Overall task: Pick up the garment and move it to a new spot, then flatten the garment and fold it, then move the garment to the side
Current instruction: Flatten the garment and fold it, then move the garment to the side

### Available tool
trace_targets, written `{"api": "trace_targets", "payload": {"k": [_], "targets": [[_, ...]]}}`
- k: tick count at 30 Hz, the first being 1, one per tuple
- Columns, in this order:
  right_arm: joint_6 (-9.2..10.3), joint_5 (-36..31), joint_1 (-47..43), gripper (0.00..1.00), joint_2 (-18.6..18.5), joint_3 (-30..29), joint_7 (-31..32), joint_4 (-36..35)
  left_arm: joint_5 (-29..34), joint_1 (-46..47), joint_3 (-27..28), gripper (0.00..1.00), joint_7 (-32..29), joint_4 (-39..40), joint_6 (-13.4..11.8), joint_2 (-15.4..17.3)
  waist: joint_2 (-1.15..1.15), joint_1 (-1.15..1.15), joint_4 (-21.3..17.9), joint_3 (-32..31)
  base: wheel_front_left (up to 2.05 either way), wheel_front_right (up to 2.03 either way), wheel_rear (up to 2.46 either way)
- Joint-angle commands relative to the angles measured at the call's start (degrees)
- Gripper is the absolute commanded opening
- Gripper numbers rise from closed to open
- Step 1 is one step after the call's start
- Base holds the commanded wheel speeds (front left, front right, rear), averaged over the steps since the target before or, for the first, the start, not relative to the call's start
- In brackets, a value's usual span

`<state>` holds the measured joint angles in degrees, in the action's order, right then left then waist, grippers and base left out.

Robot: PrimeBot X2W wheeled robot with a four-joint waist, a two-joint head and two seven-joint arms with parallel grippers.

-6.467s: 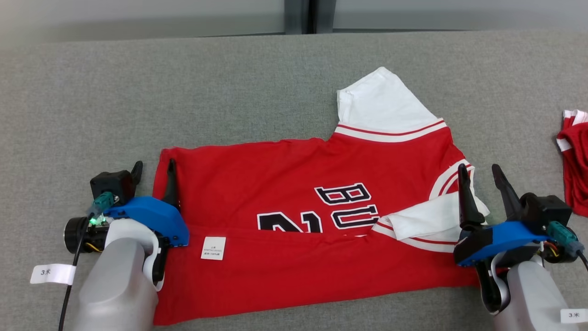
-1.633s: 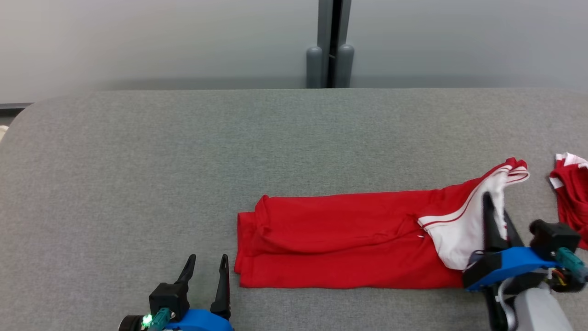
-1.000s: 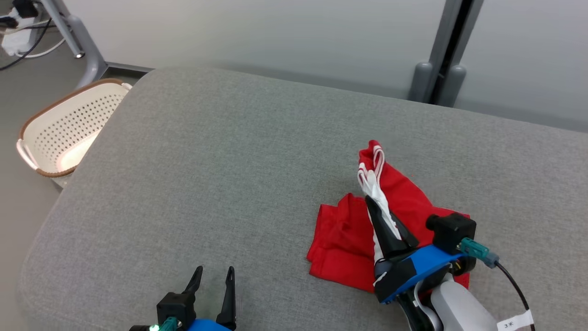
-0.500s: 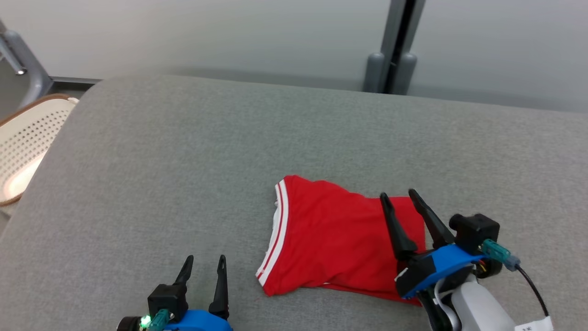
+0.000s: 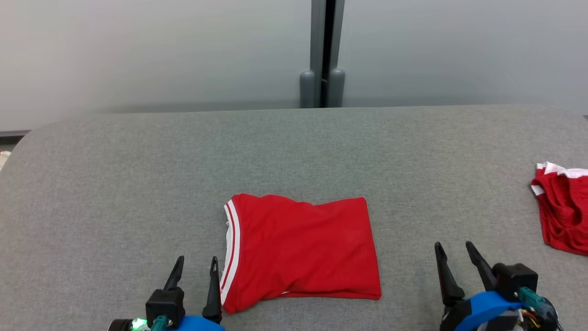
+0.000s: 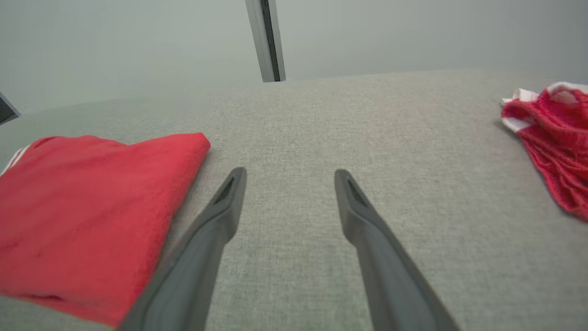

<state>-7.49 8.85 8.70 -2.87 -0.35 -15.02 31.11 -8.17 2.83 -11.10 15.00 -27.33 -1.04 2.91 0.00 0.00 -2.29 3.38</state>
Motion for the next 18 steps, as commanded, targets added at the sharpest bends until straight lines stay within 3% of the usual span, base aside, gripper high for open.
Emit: {"api": "trace_targets", "payload": {"k": [1,10,18], "targets": [[0.0,-1.4,-1.4,1.0,-0.1,-0.9,-0.2,0.3,1.2,-0.8,0.2,1.0,0.2,0.8,-0.5,0.0,0.0,0.0,-0.7,-0.7,0.0,0.0,0.0],[0.0,-3.7,-2.0,1.0,-0.1,-2.5,-0.2,1.3,3.6,-2.4,1.5,1.0,0.2,2.2,-0.7,0.0,0.0,0.0,-0.3,-0.9,0.0,0.0,0.0],[0.0,-1.8,3.8,1.0,-0.1,2.4,-0.2,4.9,2.6,-1.0,0.3,1.0,0.2,2.1,-0.2,0.0,0.0,0.0,3.2,1.4,0.0,0.0,0.0]]}}
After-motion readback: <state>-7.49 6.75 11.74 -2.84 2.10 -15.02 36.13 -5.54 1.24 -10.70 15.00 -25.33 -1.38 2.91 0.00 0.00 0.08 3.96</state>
